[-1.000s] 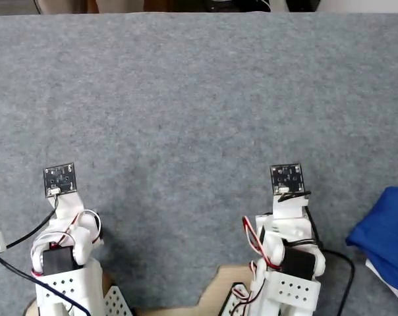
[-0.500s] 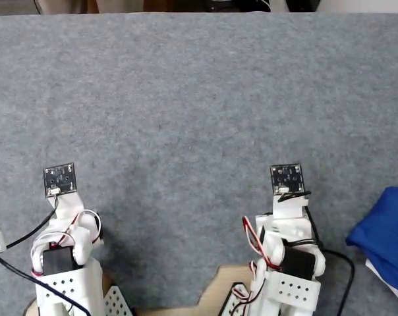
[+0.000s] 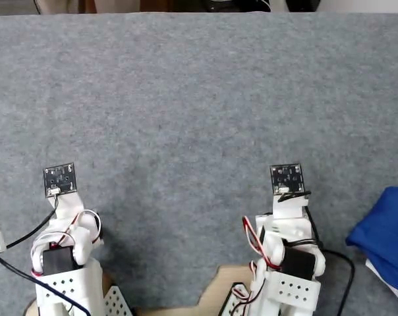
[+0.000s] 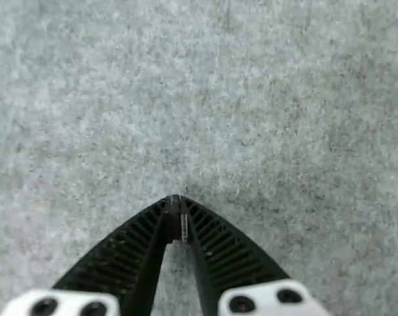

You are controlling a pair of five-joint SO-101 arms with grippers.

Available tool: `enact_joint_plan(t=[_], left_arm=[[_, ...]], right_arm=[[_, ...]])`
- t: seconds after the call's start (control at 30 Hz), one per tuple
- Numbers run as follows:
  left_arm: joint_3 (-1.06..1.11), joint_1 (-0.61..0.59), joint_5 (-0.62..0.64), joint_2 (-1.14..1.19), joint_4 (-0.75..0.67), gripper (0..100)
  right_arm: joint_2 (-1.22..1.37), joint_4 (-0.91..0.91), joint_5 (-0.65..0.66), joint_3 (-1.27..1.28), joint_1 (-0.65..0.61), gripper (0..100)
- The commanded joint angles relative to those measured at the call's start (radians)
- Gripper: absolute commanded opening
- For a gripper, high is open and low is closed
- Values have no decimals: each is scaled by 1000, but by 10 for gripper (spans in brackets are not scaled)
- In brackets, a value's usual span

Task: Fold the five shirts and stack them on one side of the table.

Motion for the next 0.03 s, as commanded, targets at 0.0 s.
enact_joint_plan(t=[0.0], left_arm=[[9, 8, 3, -8, 6, 20]], right_arm=[[-96, 6, 0, -4, -7, 5]])
